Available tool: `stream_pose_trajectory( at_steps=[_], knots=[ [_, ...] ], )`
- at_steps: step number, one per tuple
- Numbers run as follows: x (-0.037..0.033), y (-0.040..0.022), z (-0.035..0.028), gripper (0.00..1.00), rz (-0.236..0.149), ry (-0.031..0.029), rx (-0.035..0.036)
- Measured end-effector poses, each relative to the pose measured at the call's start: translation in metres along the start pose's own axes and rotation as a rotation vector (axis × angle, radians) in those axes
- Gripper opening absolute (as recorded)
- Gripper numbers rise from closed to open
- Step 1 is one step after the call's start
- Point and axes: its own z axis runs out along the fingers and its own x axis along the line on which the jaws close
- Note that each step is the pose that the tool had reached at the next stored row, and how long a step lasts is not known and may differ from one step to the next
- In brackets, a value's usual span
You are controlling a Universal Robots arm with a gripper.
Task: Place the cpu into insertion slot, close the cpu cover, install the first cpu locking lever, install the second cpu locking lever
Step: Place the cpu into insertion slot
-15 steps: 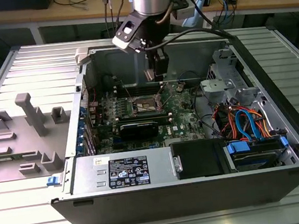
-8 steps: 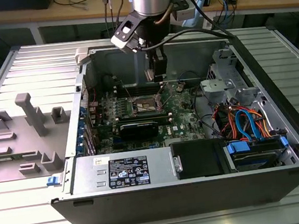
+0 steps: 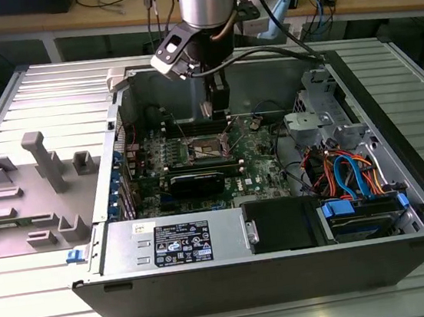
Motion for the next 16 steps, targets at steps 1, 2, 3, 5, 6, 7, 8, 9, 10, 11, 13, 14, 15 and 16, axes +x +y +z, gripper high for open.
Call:
stream_pose_trajectory(
  at_steps=[1, 2, 3, 5, 6, 7, 8, 9, 10, 11, 13, 14, 15, 16],
  knots=[
    [0.0000, -0.0006, 0.0013, 0.54, 0.003, -0.0004, -0.0001],
    [0.0001, -0.0009, 0.0028, 0.54, 0.008, -0.0010, -0.0002],
    [0.0002, -0.0012, 0.0041, 0.54, 0.013, -0.0017, -0.0003],
    [0.0004, -0.0019, 0.0080, 0.54, 0.028, -0.0032, -0.0007],
    [0.0005, -0.0023, 0.0095, 0.54, 0.033, -0.0036, -0.0009],
    [0.0005, -0.0035, 0.0118, 0.54, 0.038, -0.0039, -0.0011],
    [0.0005, -0.0042, 0.0126, 0.54, 0.039, -0.0040, -0.0012],
    [0.0005, -0.0048, 0.0133, 0.54, 0.040, -0.0041, -0.0013],
    [0.0006, -0.0059, 0.0141, 0.54, 0.041, -0.0041, -0.0013],
    [0.0006, -0.0071, 0.0152, 0.54, 0.041, -0.0041, -0.0013],
    [0.0007, -0.0095, 0.0177, 0.54, 0.043, -0.0043, -0.0013],
    [0.0007, -0.0096, 0.0181, 0.54, 0.043, -0.0045, -0.0011],
    [0.0007, -0.0096, 0.0181, 0.54, 0.044, -0.0046, -0.0011],
    [0.0007, -0.0096, 0.0183, 0.54, 0.044, -0.0044, -0.0013]
  ],
)
